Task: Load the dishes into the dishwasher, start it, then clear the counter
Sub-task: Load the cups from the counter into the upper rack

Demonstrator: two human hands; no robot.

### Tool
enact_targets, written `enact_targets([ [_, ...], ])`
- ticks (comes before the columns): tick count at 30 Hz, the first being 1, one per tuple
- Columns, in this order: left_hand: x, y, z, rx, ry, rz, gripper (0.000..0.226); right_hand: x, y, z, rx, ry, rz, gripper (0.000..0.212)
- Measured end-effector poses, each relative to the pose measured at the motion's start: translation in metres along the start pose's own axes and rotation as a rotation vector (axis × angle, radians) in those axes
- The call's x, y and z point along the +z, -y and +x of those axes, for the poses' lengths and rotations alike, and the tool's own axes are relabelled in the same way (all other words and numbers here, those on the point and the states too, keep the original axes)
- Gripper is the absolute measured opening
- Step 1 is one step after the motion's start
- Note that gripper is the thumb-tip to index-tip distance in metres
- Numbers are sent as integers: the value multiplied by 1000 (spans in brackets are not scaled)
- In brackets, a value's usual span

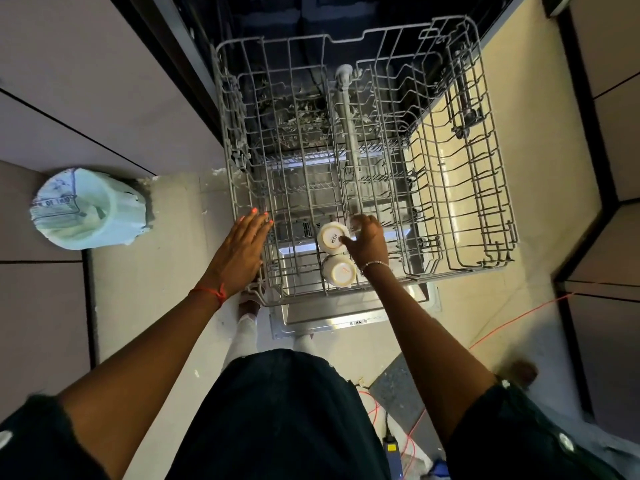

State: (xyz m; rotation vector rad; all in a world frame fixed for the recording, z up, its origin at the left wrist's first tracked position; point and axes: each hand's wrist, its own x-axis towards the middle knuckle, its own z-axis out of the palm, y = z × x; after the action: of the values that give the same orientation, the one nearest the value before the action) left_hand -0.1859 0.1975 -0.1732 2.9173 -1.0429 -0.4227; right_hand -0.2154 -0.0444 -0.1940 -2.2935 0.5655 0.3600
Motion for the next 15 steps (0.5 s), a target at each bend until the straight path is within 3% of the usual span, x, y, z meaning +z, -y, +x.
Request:
enact_targets([
  [2,0,-1,0,-4,10,-6,86,5,-2,-17,90,34,-30,57],
  [5,0,-1,1,-11,20,-19,87,19,-9,-36,204,239,-110,87],
  [7,0,-1,1,-11,17,-24,86,26,-11,-44,222,322,-194,96],
  [15,2,1,0,-13,26,-35,84,33,-5,-49,108,228,-446,58],
])
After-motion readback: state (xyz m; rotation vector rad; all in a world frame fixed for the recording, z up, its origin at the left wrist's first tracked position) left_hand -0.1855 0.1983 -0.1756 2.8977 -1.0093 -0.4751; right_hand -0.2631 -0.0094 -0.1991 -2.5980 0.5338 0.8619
